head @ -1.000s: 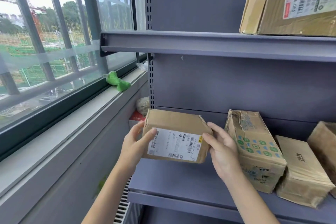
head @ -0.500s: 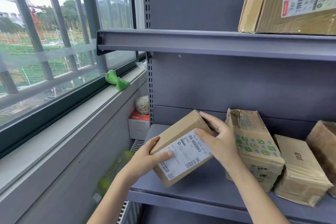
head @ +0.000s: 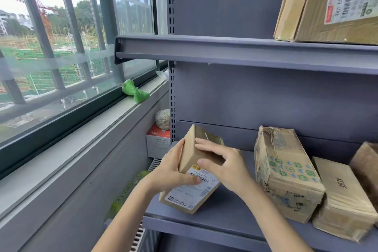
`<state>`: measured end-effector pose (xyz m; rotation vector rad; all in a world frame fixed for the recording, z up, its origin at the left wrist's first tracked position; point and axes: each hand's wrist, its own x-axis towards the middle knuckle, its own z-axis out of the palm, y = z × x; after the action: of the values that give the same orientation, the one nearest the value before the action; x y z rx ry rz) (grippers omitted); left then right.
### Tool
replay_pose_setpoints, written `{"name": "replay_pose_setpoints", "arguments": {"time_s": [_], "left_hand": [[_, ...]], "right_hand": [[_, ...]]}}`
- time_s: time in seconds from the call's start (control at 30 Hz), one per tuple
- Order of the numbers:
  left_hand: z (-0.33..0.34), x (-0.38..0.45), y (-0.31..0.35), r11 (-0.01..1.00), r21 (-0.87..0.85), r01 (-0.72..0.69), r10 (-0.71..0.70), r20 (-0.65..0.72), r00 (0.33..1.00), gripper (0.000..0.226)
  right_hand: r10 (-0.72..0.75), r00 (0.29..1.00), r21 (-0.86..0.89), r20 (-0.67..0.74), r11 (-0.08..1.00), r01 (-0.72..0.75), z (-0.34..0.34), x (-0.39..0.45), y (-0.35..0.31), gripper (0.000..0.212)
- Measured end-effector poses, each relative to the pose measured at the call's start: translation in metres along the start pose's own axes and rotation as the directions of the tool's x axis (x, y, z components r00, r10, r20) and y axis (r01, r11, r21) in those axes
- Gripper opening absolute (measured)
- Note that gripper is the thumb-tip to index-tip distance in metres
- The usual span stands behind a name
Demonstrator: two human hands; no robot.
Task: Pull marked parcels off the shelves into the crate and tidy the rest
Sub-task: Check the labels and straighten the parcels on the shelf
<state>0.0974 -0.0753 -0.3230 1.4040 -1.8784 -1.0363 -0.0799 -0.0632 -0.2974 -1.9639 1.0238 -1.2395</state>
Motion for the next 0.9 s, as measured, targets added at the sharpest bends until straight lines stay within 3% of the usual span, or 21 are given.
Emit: {"name": "replay_pose_setpoints", "arguments": {"time_s": [0.13,0.2,0.3,0.37,0.43,0.57,0.67,0.8,0.9], "left_hand": [[-0.004,-0.005,0.001,0.992,-0.129,0.008,-0.006,0.009,1.0,0.125],[-0.002,-0.008,0.002,0.984,-0.177,-0.004,0.004,-0.001,1.0,0.117],[0.001,-0.006,0.001,0.971,-0.24,-0.006,-0.003,-0.037,0.999,0.085],[0.007,-0.005,-0.002,0.944,-0.326,0.055,-0.074,-0.046,0.996,0.075],[0.016,-0.005,-0.009,0.931,-0.349,0.105,-0.136,-0.066,0.988,0.083],[0.024,-0.008,-0.019,0.915,-0.39,0.105,-0.158,-0.108,0.982,0.101],[0.021,-0.008,-0.019,0.903,-0.424,0.076,-0.137,-0.116,0.984,0.099],[0.022,-0.011,-0.013,0.89,-0.455,0.042,-0.11,-0.124,0.986,0.077],[0.027,-0.014,-0.007,0.832,-0.555,0.0,-0.085,-0.126,0.988,0.073]], "right_hand": [[0.048,0.991,0.128,-0.125,0.991,-0.032,0.0,-0.005,0.007,0.033],[0.103,0.982,0.053,-0.16,0.994,-0.095,-0.002,-0.007,0.01,0.038],[0.232,0.958,-0.084,-0.17,0.965,-0.249,-0.003,-0.006,0.015,0.061],[0.323,0.929,0.002,-0.181,0.945,-0.328,0.001,-0.007,0.016,0.079],[0.414,0.896,0.155,-0.16,0.907,-0.391,0.007,-0.01,0.02,0.089],[0.525,0.849,0.144,-0.058,0.846,-0.513,0.013,-0.017,0.034,0.051],[0.563,0.825,0.123,0.05,0.816,-0.565,0.019,-0.026,0.043,0.047],[0.534,0.844,0.065,-0.058,0.845,-0.53,0.025,-0.032,0.043,0.041],[0.397,0.902,-0.07,-0.17,0.908,-0.413,0.018,-0.029,0.036,0.042]]}}
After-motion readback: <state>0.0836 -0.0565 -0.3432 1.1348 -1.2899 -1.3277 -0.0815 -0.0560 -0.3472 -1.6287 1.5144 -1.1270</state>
